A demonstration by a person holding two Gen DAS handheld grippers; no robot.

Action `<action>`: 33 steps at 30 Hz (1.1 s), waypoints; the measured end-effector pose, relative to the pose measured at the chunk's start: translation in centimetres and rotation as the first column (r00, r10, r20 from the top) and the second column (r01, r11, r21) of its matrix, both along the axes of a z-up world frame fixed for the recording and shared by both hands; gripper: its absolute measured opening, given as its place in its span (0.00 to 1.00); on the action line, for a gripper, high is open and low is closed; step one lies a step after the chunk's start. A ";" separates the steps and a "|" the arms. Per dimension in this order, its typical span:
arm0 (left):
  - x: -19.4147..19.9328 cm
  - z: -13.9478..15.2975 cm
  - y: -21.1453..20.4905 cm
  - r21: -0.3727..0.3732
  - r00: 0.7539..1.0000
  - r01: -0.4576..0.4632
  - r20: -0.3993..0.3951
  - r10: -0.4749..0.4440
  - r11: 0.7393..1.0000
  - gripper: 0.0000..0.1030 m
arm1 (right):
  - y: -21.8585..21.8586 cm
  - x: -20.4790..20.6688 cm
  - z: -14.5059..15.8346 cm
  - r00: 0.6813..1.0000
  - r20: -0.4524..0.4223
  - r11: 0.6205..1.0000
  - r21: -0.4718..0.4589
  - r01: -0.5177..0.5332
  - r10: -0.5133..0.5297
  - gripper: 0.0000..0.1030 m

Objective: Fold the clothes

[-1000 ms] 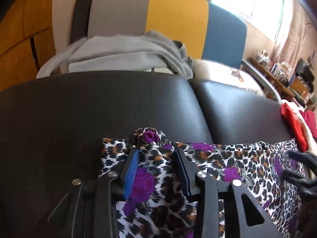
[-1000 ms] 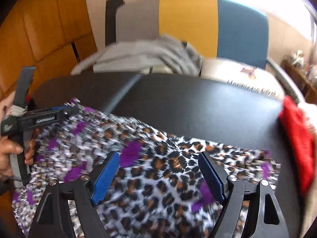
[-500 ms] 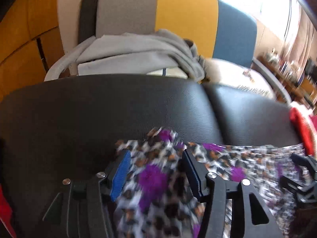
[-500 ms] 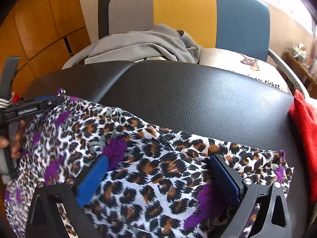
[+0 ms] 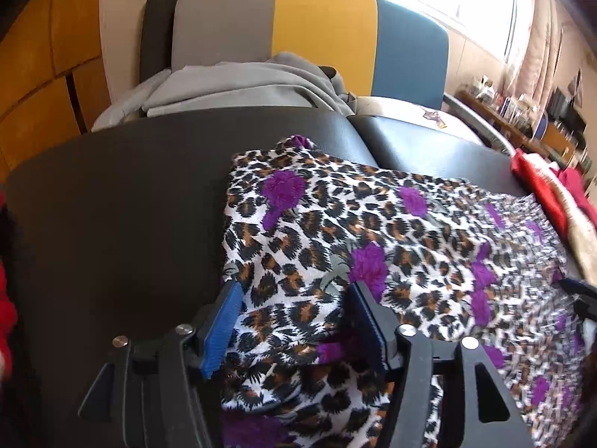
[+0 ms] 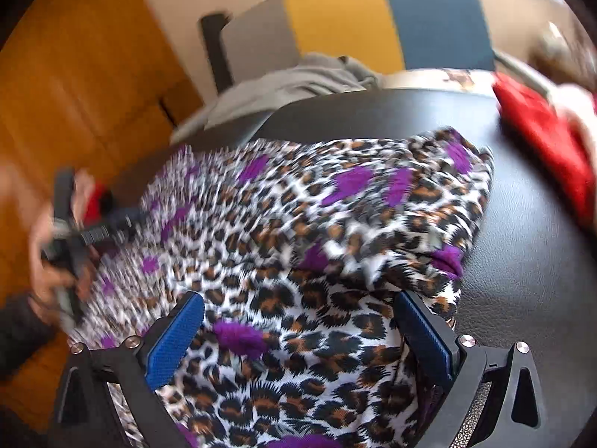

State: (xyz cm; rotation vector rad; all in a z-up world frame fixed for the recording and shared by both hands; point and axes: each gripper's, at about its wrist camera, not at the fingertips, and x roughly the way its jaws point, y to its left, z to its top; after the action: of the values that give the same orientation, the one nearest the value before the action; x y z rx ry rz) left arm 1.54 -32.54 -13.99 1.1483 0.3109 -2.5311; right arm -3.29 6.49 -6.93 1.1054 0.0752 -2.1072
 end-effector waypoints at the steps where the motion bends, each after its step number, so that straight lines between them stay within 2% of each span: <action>1: -0.6 -0.1 -0.4 -0.005 1.000 -0.010 0.007 0.010 1.000 0.74 | 0.0 0.1 0.2 1.000 0.002 1.000 0.001 0.005 -0.005 1.00; 3: -1.6 -0.3 -1.6 0.021 0.997 -0.065 0.038 0.064 0.998 0.89 | -0.1 0.4 0.5 1.000 0.007 1.000 0.002 0.016 -0.016 1.00; 4: -1.6 -0.3 -2.0 0.043 0.996 -0.080 0.040 0.078 0.996 0.89 | -0.2 0.5 0.7 1.000 0.010 1.000 0.003 0.022 -0.022 1.00; 6: -1.1 0.2 -1.9 0.050 0.994 -0.094 0.053 0.092 0.994 0.84 | -0.3 0.8 1.0 0.999 0.014 0.999 0.004 0.033 -0.033 1.00; 7: -0.9 0.5 -1.8 0.050 0.993 -0.100 0.060 0.097 0.994 0.74 | -0.3 0.9 1.2 0.999 0.017 0.999 0.005 0.038 -0.038 1.00; 9: 1.3 1.5 -1.1 0.056 0.995 -0.098 0.037 0.096 0.994 0.70 | -0.4 1.2 1.6 0.999 0.021 0.999 0.006 0.049 -0.049 1.00; 12: 5.6 2.3 -0.3 0.073 0.997 -0.080 0.003 0.080 0.994 0.70 | 0.4 3.0 1.6 0.998 0.046 0.999 -0.003 0.050 -0.050 1.00; 17: 14.1 1.6 0.6 0.178 0.996 -0.092 0.006 0.093 0.980 0.69 | 3.1 7.9 1.2 0.994 0.110 0.999 -0.036 0.029 -0.025 1.00; 19: 17.6 1.2 1.2 0.215 0.995 -0.095 0.003 0.097 0.972 0.69 | 4.6 9.1 0.6 0.991 0.118 0.997 -0.032 0.065 -0.061 1.00; 21: 20.5 1.0 1.9 0.233 0.996 -0.087 0.001 0.089 0.969 0.69 | 6.1 10.2 0.8 0.988 0.114 0.991 -0.076 0.110 -0.101 1.00; 26: 24.6 0.6 4.0 0.257 0.999 -0.047 -0.002 0.049 0.965 0.69 | 10.2 12.8 1.2 0.967 0.181 0.967 -0.146 0.209 -0.182 1.00; 28: 25.8 0.4 5.0 0.293 1.000 -0.021 -0.007 0.024 0.956 0.69 | 11.8 13.8 1.4 0.955 0.208 0.953 -0.171 0.249 -0.212 1.00; 30: 26.7 0.1 6.0 0.293 1.000 0.005 -0.006 -0.004 0.956 0.70 | 13.5 15.4 0.7 0.942 0.271 0.942 -0.213 0.258 -0.197 1.00; 33: 27.1 -1.0 7.0 0.268 0.998 0.035 0.036 -0.046 0.963 0.70 | 14.5 18.2 -1.1 0.922 0.369 0.949 -0.233 0.213 -0.116 1.00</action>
State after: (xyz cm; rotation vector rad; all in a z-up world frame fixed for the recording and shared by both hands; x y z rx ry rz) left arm 28.64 -25.50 -15.03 1.3145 0.6415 -2.5532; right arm 14.93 21.01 -8.06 1.3369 -0.4794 -1.9557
